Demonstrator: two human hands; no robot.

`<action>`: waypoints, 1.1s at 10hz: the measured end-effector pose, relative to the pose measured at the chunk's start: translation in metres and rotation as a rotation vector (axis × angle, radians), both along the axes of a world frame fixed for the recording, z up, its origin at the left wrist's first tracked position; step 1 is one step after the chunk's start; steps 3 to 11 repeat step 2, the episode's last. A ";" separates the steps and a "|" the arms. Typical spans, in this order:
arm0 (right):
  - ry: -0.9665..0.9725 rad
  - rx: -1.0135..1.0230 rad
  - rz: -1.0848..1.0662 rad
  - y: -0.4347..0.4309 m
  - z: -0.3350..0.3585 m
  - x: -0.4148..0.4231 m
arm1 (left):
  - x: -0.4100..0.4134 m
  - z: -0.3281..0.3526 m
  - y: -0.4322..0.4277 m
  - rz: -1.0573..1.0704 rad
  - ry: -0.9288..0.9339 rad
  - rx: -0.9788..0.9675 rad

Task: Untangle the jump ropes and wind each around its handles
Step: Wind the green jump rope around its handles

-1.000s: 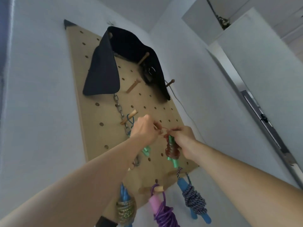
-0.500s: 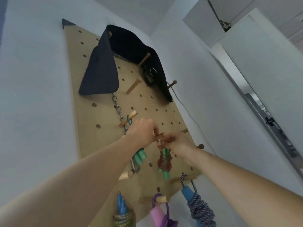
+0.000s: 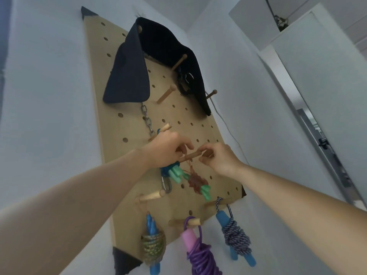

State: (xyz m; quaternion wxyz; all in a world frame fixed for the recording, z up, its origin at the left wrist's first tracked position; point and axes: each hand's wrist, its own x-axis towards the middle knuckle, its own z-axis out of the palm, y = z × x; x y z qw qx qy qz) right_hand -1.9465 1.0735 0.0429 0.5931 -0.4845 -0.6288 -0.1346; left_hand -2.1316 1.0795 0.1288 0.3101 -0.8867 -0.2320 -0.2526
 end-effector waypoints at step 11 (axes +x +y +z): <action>-0.075 -0.144 -0.042 -0.029 -0.011 0.006 | -0.023 -0.014 -0.016 -0.161 -0.062 0.039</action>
